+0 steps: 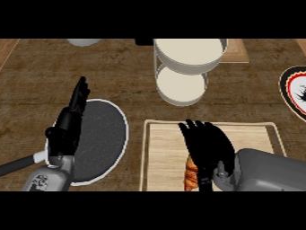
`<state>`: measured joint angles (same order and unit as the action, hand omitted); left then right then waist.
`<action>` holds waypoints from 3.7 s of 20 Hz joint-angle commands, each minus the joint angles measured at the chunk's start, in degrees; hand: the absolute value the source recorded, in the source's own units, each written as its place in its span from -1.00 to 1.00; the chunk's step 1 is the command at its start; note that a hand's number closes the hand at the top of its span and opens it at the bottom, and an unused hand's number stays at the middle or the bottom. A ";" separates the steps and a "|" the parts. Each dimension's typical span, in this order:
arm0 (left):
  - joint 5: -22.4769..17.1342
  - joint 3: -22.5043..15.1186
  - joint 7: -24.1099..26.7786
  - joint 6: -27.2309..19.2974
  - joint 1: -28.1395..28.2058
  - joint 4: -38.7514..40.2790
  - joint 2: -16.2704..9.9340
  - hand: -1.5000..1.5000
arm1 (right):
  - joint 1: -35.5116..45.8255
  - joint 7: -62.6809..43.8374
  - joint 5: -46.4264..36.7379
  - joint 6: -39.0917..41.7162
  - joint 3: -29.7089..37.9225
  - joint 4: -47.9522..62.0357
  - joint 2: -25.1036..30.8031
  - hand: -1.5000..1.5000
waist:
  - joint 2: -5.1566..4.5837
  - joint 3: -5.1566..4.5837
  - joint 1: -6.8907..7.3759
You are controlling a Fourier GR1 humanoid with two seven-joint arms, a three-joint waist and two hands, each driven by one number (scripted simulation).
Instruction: Pick the croissant from the tray and place it in the tiered basket
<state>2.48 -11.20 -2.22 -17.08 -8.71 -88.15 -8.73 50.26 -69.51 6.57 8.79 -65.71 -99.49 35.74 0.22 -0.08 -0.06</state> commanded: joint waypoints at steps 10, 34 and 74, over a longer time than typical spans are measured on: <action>0.67 0.42 1.13 0.17 -1.08 1.18 1.76 0.00 | -2.81 -10.61 -2.47 1.96 0.80 5.35 -5.09 -1.00 | -0.10 0.01 -0.14; 1.95 2.93 0.07 1.72 -4.02 3.58 2.38 0.00 | -13.81 -3.18 -21.79 -1.65 4.47 12.81 -11.67 1.00 | -0.23 0.06 -0.11; 2.37 3.75 -1.81 3.06 0.56 -0.82 2.08 0.00 | 25.05 -15.68 -49.05 12.23 31.94 29.92 -35.66 1.00 | 1.24 0.01 -1.65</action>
<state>4.88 -7.89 -3.01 -13.99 -7.73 -88.53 -6.35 70.75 -70.76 -41.59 12.26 -37.92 -69.18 1.63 1.36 -0.08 -1.15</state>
